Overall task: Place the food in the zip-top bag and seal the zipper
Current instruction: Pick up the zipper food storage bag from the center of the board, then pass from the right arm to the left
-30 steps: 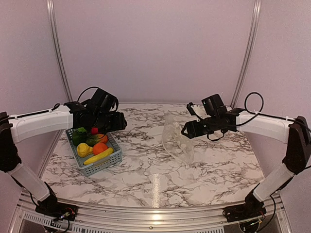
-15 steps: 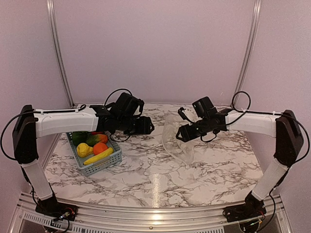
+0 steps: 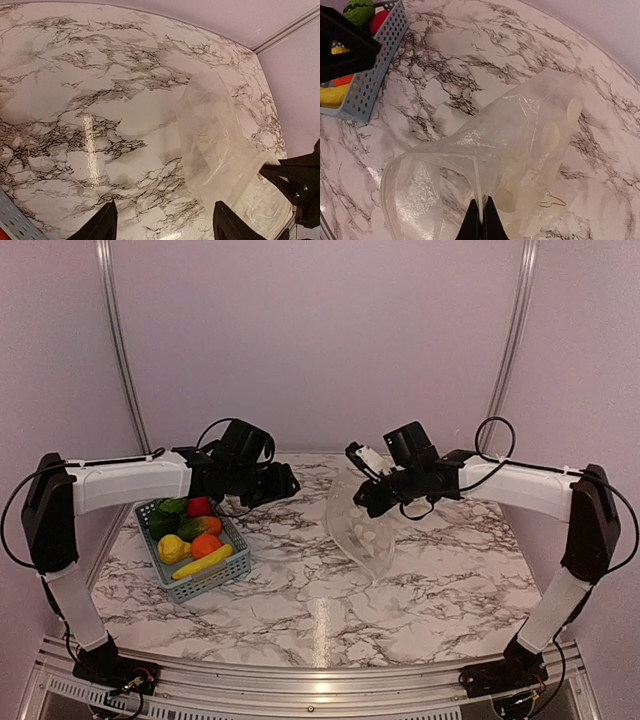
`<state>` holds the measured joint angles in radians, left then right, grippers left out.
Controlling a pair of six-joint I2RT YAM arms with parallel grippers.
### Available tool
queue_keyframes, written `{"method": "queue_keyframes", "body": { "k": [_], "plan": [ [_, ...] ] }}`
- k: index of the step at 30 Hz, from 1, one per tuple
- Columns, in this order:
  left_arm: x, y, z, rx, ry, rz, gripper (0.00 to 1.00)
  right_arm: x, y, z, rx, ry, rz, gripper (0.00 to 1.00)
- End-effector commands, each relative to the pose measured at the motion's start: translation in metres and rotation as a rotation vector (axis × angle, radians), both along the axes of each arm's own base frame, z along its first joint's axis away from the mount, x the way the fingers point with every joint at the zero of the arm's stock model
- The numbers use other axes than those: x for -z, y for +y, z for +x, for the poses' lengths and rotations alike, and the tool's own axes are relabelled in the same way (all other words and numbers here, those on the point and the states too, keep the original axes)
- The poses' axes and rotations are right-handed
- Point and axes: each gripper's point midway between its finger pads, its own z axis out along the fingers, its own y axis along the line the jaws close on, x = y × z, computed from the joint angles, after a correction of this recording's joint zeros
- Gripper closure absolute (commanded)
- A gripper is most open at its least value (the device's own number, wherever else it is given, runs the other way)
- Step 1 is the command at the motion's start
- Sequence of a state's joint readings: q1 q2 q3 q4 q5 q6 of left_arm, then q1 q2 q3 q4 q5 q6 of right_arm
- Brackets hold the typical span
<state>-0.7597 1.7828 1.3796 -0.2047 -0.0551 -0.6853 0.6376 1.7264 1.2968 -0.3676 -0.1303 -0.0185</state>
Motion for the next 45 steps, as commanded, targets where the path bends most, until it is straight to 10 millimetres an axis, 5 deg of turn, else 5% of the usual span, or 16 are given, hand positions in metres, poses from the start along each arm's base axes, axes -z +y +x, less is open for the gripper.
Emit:
{"method": "queue_keyframes", "body": {
  "k": [1, 7, 11, 16, 24, 32, 41, 45],
  "plan": [
    [-0.047, 0.008, 0.012, -0.029, -0.028, -0.162, 0.32, -0.085, 0.023, -0.053, -0.217, -0.159, 0.135, 1.0],
    [-0.074, -0.011, -0.001, 0.087, -0.007, -0.282, 0.27, -0.117, 0.018, -0.096, -0.31, -0.156, 0.225, 1.0],
    [-0.098, -0.028, -0.01, 0.17, -0.038, -0.44, 0.26, -0.123, 0.018, -0.107, -0.344, -0.142, 0.247, 1.0],
    [-0.124, -0.024, -0.01, 0.208, -0.168, -0.588, 0.21, -0.132, 0.021, -0.114, -0.372, -0.117, 0.281, 1.0],
    [-0.099, -0.038, 0.003, 0.216, 0.024, -0.625, 0.25, -0.127, 0.022, -0.117, -0.392, -0.09, 0.262, 1.0],
    [-0.079, -0.053, -0.005, 0.246, 0.073, -0.549, 0.24, -0.129, 0.025, -0.111, -0.388, -0.106, 0.252, 1.0],
    [-0.029, -0.054, -0.01, 0.199, 0.192, -0.367, 0.43, -0.135, 0.029, -0.106, -0.388, -0.124, 0.256, 1.0],
    [-0.033, -0.058, -0.011, 0.216, 0.192, -0.401, 0.7, -0.135, 0.029, -0.107, -0.388, -0.127, 0.255, 1.0]
  ]
}}
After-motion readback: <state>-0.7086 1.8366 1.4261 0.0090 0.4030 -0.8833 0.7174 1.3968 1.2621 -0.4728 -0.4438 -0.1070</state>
